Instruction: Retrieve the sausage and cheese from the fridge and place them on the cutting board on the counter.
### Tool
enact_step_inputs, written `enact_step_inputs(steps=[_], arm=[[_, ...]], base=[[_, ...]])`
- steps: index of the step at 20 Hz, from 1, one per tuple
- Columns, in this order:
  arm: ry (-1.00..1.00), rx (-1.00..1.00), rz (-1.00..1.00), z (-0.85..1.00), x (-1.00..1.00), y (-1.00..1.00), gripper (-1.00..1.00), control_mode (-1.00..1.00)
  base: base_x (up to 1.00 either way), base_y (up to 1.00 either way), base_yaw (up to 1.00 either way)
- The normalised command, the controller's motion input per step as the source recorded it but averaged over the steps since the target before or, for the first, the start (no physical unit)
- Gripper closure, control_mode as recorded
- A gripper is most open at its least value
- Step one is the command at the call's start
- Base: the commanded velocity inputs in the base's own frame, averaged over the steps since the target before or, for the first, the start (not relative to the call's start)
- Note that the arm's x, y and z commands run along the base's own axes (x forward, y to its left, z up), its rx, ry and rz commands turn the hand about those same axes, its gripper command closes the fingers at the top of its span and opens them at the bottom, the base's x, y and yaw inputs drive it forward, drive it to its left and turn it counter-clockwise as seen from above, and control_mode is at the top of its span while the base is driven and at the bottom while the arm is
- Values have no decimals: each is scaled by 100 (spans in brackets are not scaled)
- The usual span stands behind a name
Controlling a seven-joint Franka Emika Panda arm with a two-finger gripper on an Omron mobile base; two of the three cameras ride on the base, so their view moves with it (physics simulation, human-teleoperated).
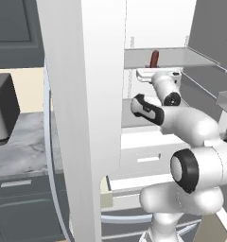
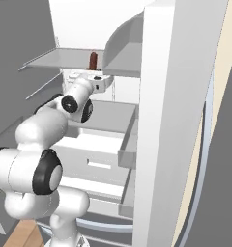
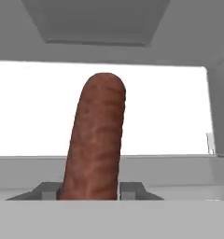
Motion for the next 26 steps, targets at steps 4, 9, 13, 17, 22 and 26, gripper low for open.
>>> enact_step_inputs(steps=[4,9,13,17,22,26], arm=[[73,0,0,33,-42,13,100,-100],[48,0,2,21,-68,7,100,-100],[30,0,1,4,-71,12,100,-100],[32,0,0,-19,-61,20,100,-100],[11,1,0,-56,-64,9,100,-100],[11,2,0,-61,-58,0,100,-100]], base=[[0,0,0],[0,0,0],[0,0,0],[0,0,0],[0,0,0],[0,0,0]])
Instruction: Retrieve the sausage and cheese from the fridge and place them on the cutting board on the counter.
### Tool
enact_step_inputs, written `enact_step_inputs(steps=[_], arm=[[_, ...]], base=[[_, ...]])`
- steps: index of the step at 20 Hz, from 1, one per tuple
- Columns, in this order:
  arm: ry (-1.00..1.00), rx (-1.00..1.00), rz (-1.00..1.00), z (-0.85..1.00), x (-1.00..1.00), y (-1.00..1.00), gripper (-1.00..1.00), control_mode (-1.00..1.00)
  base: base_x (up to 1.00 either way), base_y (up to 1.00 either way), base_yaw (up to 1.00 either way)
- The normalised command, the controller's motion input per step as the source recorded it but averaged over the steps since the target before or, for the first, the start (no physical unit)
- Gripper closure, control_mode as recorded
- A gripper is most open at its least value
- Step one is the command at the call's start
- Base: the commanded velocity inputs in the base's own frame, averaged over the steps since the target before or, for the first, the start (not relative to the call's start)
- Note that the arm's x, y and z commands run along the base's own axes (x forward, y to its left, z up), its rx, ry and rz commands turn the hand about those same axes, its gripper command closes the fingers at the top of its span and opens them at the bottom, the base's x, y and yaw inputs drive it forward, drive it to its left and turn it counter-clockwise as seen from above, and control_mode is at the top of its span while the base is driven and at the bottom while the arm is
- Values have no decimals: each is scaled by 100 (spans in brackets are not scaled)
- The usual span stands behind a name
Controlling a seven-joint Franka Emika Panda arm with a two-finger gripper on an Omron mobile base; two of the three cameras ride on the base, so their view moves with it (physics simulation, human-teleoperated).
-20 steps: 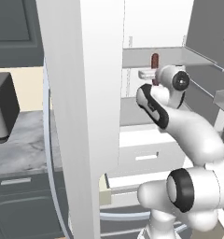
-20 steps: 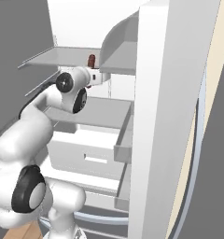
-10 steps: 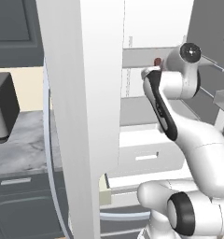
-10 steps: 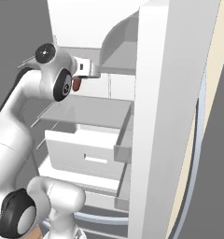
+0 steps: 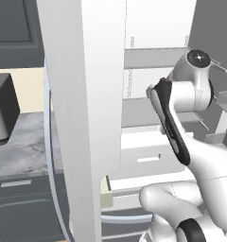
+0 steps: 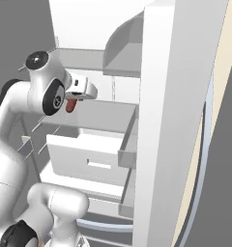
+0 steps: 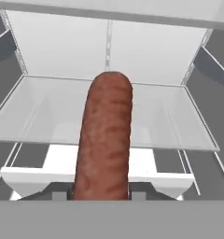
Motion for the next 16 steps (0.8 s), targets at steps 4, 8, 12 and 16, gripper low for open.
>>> enact_step_inputs(steps=[4,8,12,16], arm=[[25,7,0,-72,-32,0,100,-100],[30,2,0,-39,-9,0,100,-100],[0,0,0,0,0,0,100,-100],[0,0,0,0,0,0,100,-100]], base=[[0,0,0],[0,0,0],[0,0,0],[0,0,0]])
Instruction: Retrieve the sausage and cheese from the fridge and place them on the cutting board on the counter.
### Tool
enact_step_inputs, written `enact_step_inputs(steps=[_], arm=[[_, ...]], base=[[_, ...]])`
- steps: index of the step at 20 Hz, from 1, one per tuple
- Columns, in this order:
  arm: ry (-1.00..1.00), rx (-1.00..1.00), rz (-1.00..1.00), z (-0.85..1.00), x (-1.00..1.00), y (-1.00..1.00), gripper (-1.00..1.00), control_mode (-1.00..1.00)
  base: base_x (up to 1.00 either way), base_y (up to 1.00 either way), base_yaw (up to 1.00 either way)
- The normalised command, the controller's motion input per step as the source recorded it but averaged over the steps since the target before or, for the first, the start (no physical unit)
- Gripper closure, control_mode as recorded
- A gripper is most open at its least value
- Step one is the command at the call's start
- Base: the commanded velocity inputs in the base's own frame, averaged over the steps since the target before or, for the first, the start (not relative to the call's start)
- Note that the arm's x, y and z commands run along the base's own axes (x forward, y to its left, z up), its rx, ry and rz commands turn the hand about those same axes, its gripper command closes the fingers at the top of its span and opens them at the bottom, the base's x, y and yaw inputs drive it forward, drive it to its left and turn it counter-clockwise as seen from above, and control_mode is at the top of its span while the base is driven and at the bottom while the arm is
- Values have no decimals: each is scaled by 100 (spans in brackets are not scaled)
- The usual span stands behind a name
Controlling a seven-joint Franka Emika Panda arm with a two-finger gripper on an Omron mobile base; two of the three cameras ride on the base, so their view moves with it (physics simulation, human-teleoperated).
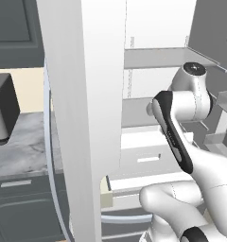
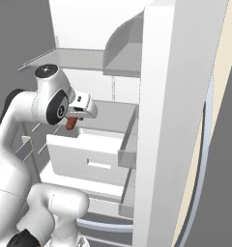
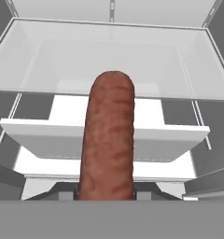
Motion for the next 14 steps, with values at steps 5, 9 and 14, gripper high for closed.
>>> enact_step_inputs(steps=[5,9,14], arm=[[0,0,0,0,0,0,100,100],[0,0,0,0,0,0,100,100],[0,0,0,0,0,0,100,100]], base=[[0,0,0],[0,0,0],[-57,-1,0]])
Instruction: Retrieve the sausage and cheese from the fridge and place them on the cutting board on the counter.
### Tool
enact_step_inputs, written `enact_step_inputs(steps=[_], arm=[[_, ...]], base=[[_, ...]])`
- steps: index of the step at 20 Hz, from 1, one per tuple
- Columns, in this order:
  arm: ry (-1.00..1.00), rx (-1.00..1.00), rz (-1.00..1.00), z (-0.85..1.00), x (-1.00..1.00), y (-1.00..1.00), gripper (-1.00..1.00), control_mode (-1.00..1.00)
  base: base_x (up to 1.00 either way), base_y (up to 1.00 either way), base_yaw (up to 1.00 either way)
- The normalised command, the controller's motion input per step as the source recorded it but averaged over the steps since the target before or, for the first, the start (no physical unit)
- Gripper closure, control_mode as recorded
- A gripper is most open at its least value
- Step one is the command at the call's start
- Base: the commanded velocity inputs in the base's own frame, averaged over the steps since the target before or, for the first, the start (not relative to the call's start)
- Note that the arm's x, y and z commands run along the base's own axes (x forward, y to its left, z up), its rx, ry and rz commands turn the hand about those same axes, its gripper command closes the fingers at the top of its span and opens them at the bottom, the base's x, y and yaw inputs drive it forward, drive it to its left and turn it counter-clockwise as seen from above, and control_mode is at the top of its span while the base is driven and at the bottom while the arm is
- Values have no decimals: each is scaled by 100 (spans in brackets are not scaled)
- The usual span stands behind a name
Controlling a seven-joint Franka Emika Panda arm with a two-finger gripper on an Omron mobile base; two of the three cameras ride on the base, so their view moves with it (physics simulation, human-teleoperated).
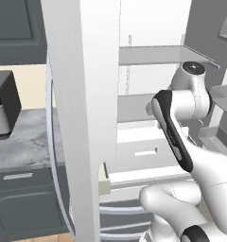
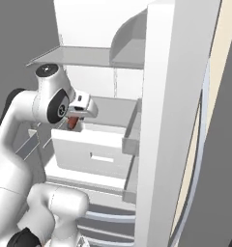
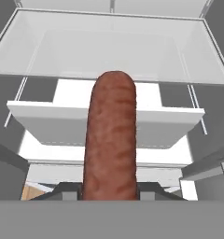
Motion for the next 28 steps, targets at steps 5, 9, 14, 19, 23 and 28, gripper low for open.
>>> enact_step_inputs(steps=[5,9,14,19,23,28], arm=[[0,0,0,0,0,0,100,100],[0,0,0,0,0,0,100,100],[0,0,0,0,0,0,100,100],[0,0,0,0,0,0,100,100],[0,0,0,0,0,0,100,100],[0,0,0,0,0,0,100,100]], base=[[-94,0,0],[-94,0,0],[-94,7,0],[-81,55,18],[-58,71,36],[-50,76,32]])
